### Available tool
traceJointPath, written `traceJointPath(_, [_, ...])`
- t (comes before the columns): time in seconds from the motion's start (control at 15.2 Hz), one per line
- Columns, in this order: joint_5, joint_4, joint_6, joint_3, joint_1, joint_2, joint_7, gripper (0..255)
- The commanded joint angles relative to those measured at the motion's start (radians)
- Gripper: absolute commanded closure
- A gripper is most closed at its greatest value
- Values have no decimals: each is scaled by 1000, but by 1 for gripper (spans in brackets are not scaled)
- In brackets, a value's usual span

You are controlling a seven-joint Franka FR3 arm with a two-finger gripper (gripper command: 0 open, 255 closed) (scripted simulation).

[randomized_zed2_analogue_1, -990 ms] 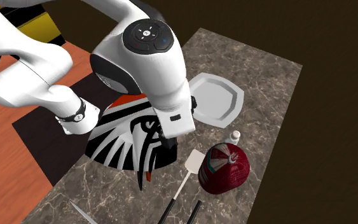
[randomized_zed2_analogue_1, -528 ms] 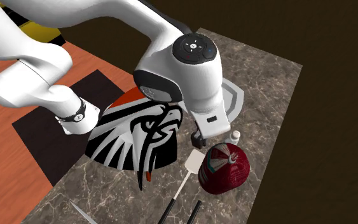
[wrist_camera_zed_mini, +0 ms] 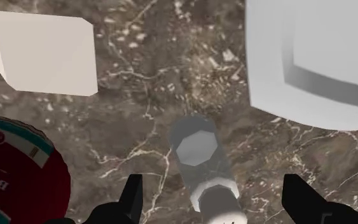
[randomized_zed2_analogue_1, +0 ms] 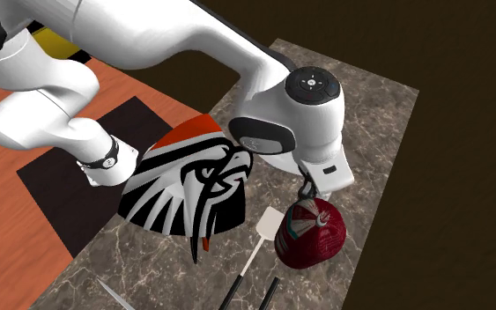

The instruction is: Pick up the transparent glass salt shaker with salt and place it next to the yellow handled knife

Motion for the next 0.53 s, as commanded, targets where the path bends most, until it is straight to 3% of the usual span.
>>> traceJointPath(0.0, [-11, 10, 19, -3, 6, 28, 8, 0])
traceJointPath(0.46, [-24, 18, 51, -9, 14, 69, 17, 0])
